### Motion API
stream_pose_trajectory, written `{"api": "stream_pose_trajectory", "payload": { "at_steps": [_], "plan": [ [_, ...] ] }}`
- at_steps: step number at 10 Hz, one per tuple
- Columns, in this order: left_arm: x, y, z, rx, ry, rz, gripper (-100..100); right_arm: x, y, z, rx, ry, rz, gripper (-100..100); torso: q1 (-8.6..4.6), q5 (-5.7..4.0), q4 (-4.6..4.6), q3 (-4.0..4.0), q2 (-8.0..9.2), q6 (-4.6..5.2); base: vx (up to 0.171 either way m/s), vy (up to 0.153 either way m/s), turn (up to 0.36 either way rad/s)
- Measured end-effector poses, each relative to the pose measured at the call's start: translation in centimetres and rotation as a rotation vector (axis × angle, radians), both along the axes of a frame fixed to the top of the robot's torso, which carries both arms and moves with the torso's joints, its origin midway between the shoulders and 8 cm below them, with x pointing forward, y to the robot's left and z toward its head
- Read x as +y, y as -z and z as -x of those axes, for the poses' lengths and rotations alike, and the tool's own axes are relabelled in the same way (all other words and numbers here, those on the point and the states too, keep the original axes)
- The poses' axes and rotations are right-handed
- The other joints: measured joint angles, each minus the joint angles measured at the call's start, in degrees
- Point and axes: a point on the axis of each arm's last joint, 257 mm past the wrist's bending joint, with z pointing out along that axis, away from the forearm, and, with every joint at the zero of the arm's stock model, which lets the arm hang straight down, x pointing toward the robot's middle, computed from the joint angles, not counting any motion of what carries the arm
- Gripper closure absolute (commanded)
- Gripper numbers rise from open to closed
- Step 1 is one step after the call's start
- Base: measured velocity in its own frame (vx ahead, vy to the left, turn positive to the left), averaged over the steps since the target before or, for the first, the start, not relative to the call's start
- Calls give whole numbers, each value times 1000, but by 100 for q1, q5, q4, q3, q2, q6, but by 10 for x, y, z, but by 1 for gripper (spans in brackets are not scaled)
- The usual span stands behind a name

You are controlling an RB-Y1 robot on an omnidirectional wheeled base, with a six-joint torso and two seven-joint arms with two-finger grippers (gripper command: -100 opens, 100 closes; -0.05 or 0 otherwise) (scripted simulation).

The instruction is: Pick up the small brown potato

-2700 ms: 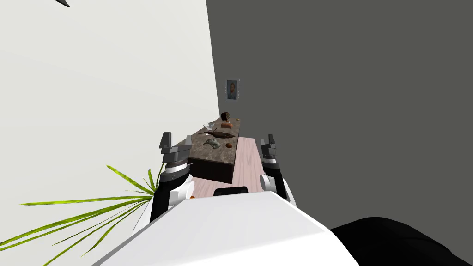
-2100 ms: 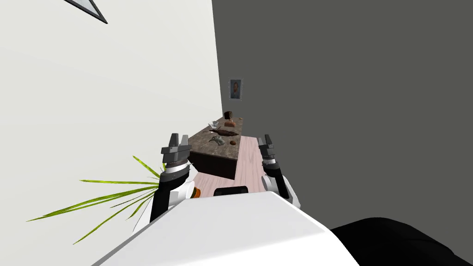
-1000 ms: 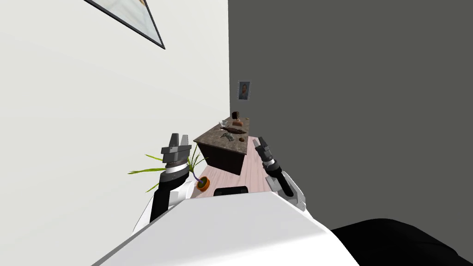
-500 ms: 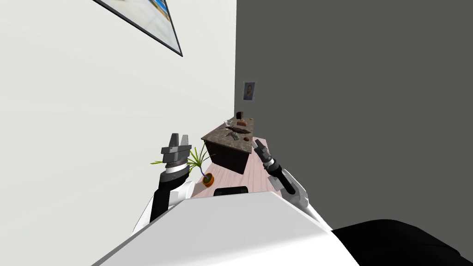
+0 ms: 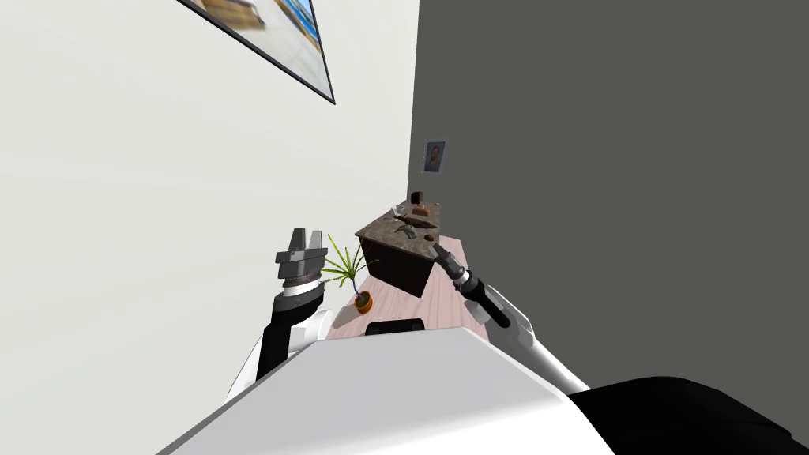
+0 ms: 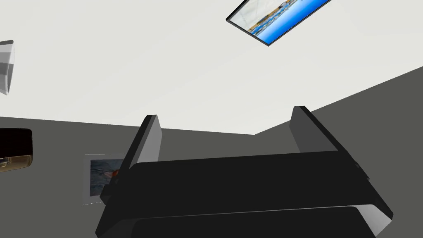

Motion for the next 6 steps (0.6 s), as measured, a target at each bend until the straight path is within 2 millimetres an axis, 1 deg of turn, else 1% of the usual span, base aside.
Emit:
{"api": "stream_pose_trajectory", "payload": {
  "at_steps": [1,2,3,5,6],
  "plan": [
    [0,0,0,0,0,0,0,0,2,0,3,-7,17,-100,-14,-3,-2,-5,-9,1,-9,47,171],
    [0,0,0,0,0,0,0,-1,10,-1,11,-16,49,-100,-10,-3,-3,-7,-11,-4,-16,59,99],
    [0,0,0,0,0,0,0,-1,14,-1,17,-27,78,-100,-6,-2,-3,-6,-10,0,-22,76,186],
    [0,0,0,0,0,0,0,-5,26,-3,34,-45,145,-100,-3,-1,-2,-4,-7,0,-23,75,123],
    [0,0,0,0,0,0,0,-7,35,-3,45,-51,183,-100,5,0,-2,-4,-6,-3,-10,72,93]
  ]
}}
